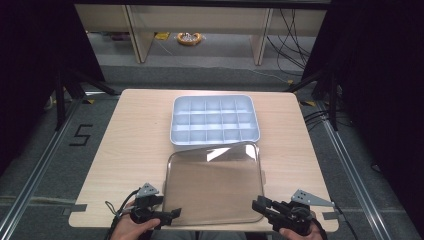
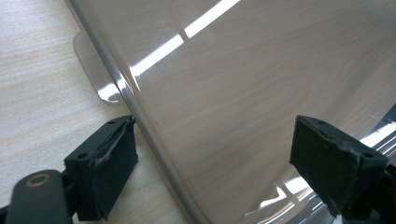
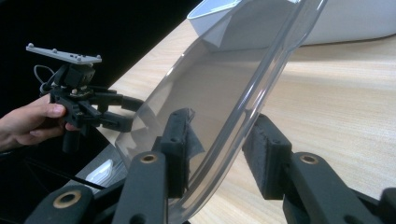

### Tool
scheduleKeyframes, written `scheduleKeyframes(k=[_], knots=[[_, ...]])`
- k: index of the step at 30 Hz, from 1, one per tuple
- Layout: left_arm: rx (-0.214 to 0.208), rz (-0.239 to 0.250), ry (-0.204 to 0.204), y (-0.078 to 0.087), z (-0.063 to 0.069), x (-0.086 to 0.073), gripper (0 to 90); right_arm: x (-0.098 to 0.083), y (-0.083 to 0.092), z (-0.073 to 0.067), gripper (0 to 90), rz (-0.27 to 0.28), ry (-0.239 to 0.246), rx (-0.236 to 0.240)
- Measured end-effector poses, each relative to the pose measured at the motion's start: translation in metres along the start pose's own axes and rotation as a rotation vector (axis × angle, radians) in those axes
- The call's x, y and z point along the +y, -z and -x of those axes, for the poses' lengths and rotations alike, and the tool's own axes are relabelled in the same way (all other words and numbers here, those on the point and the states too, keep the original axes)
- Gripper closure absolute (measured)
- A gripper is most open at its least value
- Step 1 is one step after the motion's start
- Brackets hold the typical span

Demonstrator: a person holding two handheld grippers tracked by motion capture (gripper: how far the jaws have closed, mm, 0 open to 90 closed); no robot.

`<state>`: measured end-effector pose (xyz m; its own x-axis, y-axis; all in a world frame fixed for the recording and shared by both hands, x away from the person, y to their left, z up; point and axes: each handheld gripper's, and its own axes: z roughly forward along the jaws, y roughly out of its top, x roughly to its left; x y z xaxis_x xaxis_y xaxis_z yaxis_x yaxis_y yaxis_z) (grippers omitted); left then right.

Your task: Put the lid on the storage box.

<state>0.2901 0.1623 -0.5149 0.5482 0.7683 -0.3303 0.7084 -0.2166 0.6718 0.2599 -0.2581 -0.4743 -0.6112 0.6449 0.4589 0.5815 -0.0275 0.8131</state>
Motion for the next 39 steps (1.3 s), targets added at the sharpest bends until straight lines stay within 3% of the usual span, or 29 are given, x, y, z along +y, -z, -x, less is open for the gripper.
scheduleKeyframes(k=[1, 2, 4, 6, 8, 9, 11, 13, 14, 16, 18, 19, 20, 21, 23, 25, 29, 30, 31, 32, 34, 35, 37, 38, 39], knots=[[0.007, -0.006, -0.009, 0.001, -0.002, 0.000, 13.8, 0.000, 0.001, 0.000, 63.6, -0.014, -0.014, 0.021], [0.007, -0.006, -0.009, 0.001, -0.002, 0.000, 13.8, 0.000, 0.001, 0.001, 63.6, -0.019, -0.006, -0.004], [0.019, -0.002, 0.003, 0.001, -0.004, 0.002, 13.9, -0.001, -0.002, 0.002, 63.7, -0.015, -0.018, 0.025], [0.019, 0.013, 0.034, 0.000, -0.004, 0.002, 13.3, 0.000, 0.000, -0.001, 63.7, -0.044, -0.033, 0.034], [0.021, 0.017, 0.051, 0.000, -0.005, 0.001, 13.2, 0.002, -0.002, -0.001, 63.7, -0.021, 0.034, 0.031], [-0.006, 0.034, 0.060, 0.000, -0.006, 0.001, 13.7, 0.002, 0.000, -0.004, 63.7, -0.044, 0.004, 0.032], [-0.010, 0.025, 0.055, 0.001, -0.007, 0.001, 14.5, 0.002, 0.000, -0.003, 63.8, -0.047, 0.011, 0.034], [-0.026, 0.046, 0.085, 0.000, -0.008, 0.001, 15.9, 0.001, 0.000, -0.002, 64.0, -0.048, 0.034, 0.038], [-0.024, 0.052, 0.091, 0.001, -0.009, 0.001, 18.5, 0.001, 0.001, -0.002, 64.0, -0.050, 0.028, 0.053], [-0.045, 0.079, 0.171, 0.005, -0.018, -0.001, 34.7, 0.001, 0.000, 0.004, 63.7, -0.054, 0.029, 0.038], [-0.048, 0.086, 0.171, 0.007, -0.020, -0.001, 43.3, -0.001, 0.000, 0.006, 63.3, -0.082, -0.015, 0.000], [-0.045, 0.103, 0.177, 0.008, -0.020, -0.002, 46.3, -0.002, -0.001, 0.006, 63.1, -0.086, -0.049, 0.011], [-0.035, 0.112, 0.156, 0.010, -0.020, -0.002, 46.3, -0.002, -0.001, 0.006, 63.1, -0.086, -0.049, 0.011], [-0.027, 0.127, 0.151, 0.011, -0.018, -0.001, 49.9, -0.003, -0.002, 0.009, 62.9, -0.101, -0.010, -0.042], [-0.019, 0.162, 0.128, 0.013, -0.016, 0.000, 51.7, -0.003, -0.002, 0.008, 62.9, -0.112, -0.036, -0.057], [-0.015, 0.180, 0.116, 0.016, -0.015, 0.001, 58.2, -0.003, -0.003, 0.009, 62.9, -0.126, -0.022, -0.117], [0.012, 0.197, 0.066, 0.020, -0.009, 0.002, 61.3, -0.003, -0.006, 0.008, 61.6, -0.146, -0.029, -0.147], [0.013, 0.206, 0.072, 0.021, -0.008, 0.003, 62.0, -0.003, -0.004, 0.008, 61.3, -0.167, -0.013, -0.180], [0.018, 0.210, 0.075, 0.021, -0.007, 0.003, 63.0, -0.004, -0.007, 0.008, 61.0, -0.158, -0.009, -0.183], [0.016, 0.210, 0.067, 0.023, -0.008, 0.004, 63.7, -0.003, -0.006, 0.005, 60.9, -0.187, -0.031, -0.200], [0.030, 0.222, 0.068, 0.025, -0.007, 0.005, 65.3, -0.004, -0.008, 0.004, 60.8, -0.185, -0.017, -0.198], [0.027, 0.239, 0.067, 0.025, -0.006, 0.005, 66.1, -0.004, -0.008, 0.005, 60.8, -0.191, 0.012, -0.207], [0.048, 0.247, 0.043, 0.029, -0.003, 0.007, 66.8, -0.005, -0.011, 0.003, 60.8, -0.217, 0.033, -0.227], [0.047, 0.262, 0.043, 0.030, -0.002, 0.008, 66.9, -0.006, -0.015, 0.000, 60.8, -0.243, 0.031, -0.267], [0.059, 0.273, 0.030, 0.031, 0.000, 0.009, 66.9, -0.006, -0.015, 0.000, 60.8, -0.243, 0.031, -0.267]])
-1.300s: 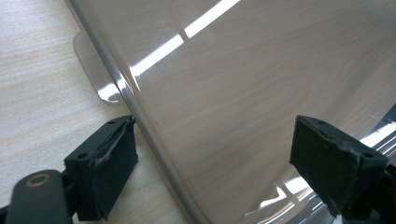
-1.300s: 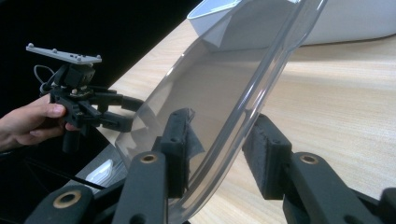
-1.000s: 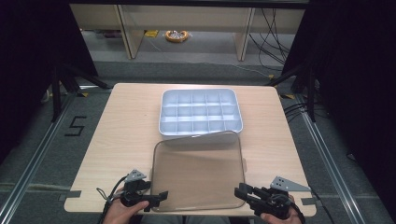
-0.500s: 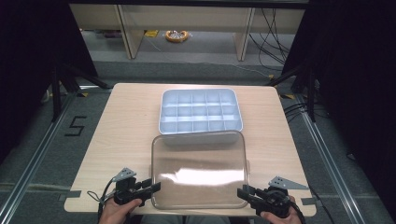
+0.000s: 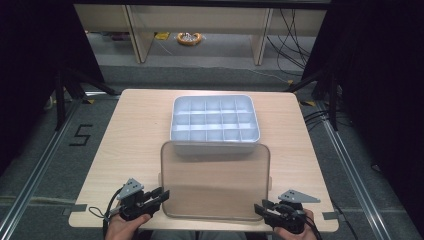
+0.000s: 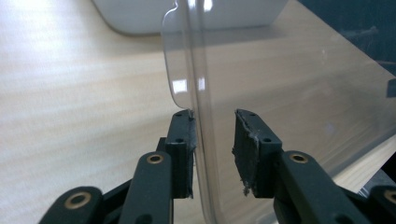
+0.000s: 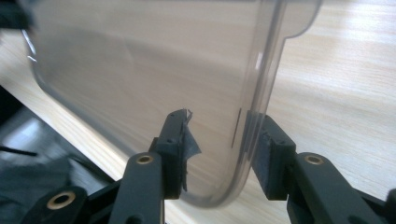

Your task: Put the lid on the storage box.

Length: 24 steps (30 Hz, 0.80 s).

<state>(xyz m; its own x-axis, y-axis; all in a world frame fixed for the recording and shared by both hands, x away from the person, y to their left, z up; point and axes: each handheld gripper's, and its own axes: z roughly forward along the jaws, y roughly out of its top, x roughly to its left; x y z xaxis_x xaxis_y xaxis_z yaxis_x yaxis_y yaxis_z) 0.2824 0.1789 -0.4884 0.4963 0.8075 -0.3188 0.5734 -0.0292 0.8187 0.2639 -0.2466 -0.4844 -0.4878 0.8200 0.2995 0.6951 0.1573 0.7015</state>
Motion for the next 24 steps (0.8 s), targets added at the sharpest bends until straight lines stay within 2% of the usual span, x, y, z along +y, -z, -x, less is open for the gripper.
scheduleKeyframes(k=[1, 2, 3, 4, 7, 8, 9, 10, 12, 13, 14, 15, 16, 17, 18, 19, 20, 21, 22, 23, 24], knots=[[0.009, -0.005, -0.026, 0.001, 0.000, 0.001, 66.8, 0.000, 0.000, -0.001, 61.0, -0.011, -0.001, -0.005], [0.002, 0.000, -0.015, 0.000, 0.000, 0.001, 66.7, 0.001, 0.000, 0.001, 61.1, 0.007, 0.054, -0.025], [0.002, -0.004, -0.006, 0.001, -0.002, 0.001, 66.7, 0.002, 0.000, 0.002, 61.1, 0.008, 0.073, -0.017], [-0.003, -0.006, 0.016, 0.001, -0.003, 0.001, 66.7, 0.002, 0.000, -0.001, 61.1, 0.005, 0.045, -0.018], [-0.013, 0.001, 0.041, 0.001, -0.003, 0.001, 66.7, 0.003, -0.002, 0.000, 60.4, 0.008, 0.052, -0.022], [-0.011, -0.006, 0.036, 0.002, -0.002, 0.002, 66.6, 0.003, -0.003, 0.001, 60.0, 0.006, 0.034, -0.021], [-0.023, -0.003, 0.032, 0.002, -0.002, 0.003, 66.3, 0.005, -0.004, 0.003, 59.1, 0.027, 0.020, -0.011], [-0.018, 0.004, 0.037, 0.003, -0.001, 0.004, 66.3, 0.005, -0.004, 0.003, 59.1, 0.027, 0.020, -0.011], [-0.018, 0.010, 0.030, 0.003, 0.001, 0.006, 65.9, 0.009, -0.003, 0.005, 58.7, 0.048, 0.009, -0.026], [-0.020, 0.022, 0.033, 0.003, 0.002, 0.007, 65.9, 0.011, -0.002, 0.003, 58.6, 0.047, -0.019, -0.032], [-0.011, 0.019, 0.035, 0.003, 0.002, 0.008, 65.7, 0.013, -0.002, 0.005, 58.4, 0.061, 0.005, -0.017], [-0.001, 0.014, 0.029, 0.004, 0.002, 0.010, 65.4, 0.015, -0.003, 0.005, 58.2, 0.069, 0.004, -0.024], [-0.004, 0.025, 0.031, 0.004, 0.001, 0.011, 65.4, 0.017, -0.003, 0.001, 58.1, 0.057, -0.044, -0.023], [0.000, 0.031, 0.034, 0.005, 0.000, 0.013, 65.4, 0.019, -0.005, 0.001, 58.0, 0.069, -0.048, -0.015], [0.011, 0.041, 0.041, 0.005, 0.000, 0.016, 65.3, 0.022, -0.006, 0.002, 57.7, 0.058, -0.046, -0.024], [0.016, 0.040, 0.032, 0.005, -0.002, 0.018, 65.3, 0.026, -0.008, 0.005, 57.4, 0.071, -0.017, -0.017], [0.023, 0.047, 0.029, 0.005, -0.002, 0.021, 65.4, 0.031, -0.012, 0.006, 57.0, 0.086, -0.012, -0.019], [0.025, 0.053, 0.017, 0.004, -0.003, 0.024, 65.4, 0.035, -0.013, 0.006, 56.9, 0.092, -0.015, -0.011], [0.037, 0.057, 0.012, 0.003, -0.004, 0.026, 65.4, 0.037, -0.014, 0.003, 56.8, 0.095, -0.044, -0.013], [0.062, 0.053, -0.001, 0.002, -0.004, 0.030, 65.4, 0.042, -0.015, 0.005, 56.8, 0.095, -0.012, -0.032], [0.063, 0.060, -0.007, 0.000, -0.005, 0.033, 65.4, 0.042, -0.015, 0.005, 56.8, 0.095, -0.012, -0.032]])
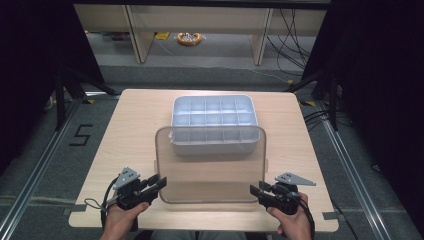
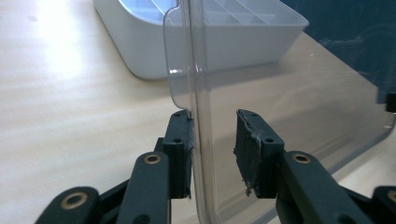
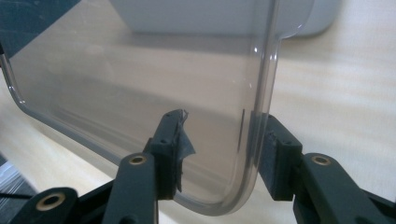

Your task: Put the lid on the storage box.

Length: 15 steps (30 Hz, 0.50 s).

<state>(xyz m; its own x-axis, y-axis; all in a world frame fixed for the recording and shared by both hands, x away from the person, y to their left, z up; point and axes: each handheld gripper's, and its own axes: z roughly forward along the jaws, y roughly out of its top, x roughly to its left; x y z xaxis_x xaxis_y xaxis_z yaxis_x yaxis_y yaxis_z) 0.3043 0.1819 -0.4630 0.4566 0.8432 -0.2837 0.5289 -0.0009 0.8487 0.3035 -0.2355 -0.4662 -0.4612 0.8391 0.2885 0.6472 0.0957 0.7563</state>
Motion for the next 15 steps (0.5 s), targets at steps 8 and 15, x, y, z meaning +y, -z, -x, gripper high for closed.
scheduleKeyframes(k=[8, 15], knots=[[0.030, -0.004, -0.007, -0.019, -0.007, 0.019, 65.2, 0.030, -0.007, -0.003, 55.4, 0.024, -0.002, -0.056], [0.047, 0.012, -0.003, -0.028, -0.009, 0.037, 65.1, 0.047, -0.014, 0.005, 54.1, 0.054, 0.030, -0.069]])
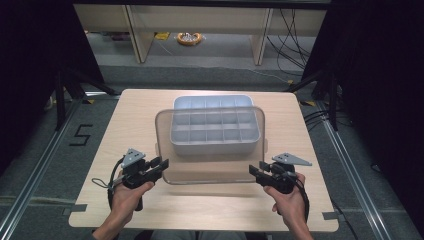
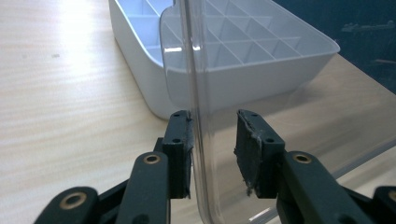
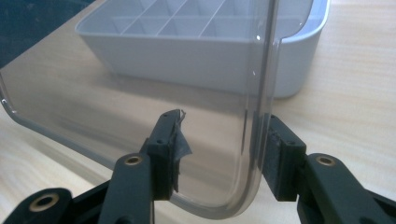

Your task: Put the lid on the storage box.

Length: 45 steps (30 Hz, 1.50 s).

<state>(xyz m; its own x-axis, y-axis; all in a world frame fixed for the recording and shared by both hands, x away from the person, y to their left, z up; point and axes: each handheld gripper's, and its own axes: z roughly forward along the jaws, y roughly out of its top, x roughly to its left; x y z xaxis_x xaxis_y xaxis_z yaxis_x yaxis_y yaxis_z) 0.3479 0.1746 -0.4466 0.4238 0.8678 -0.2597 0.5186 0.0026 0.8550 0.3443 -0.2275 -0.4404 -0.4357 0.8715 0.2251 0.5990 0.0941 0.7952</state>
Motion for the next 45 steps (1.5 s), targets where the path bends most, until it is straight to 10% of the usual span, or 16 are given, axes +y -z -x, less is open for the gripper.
scheduleKeyframes(k=[21, 45], knots=[[0.026, -0.011, 0.055, -0.055, -0.006, 0.078, 63.7, 0.083, -0.030, 0.043, 50.6, 0.066, -0.067, -0.026], [0.071, -0.069, 0.160, -0.100, -0.036, 0.099, 60.0, 0.098, -0.078, 0.057, 49.7, 0.015, -0.177, -0.030]])
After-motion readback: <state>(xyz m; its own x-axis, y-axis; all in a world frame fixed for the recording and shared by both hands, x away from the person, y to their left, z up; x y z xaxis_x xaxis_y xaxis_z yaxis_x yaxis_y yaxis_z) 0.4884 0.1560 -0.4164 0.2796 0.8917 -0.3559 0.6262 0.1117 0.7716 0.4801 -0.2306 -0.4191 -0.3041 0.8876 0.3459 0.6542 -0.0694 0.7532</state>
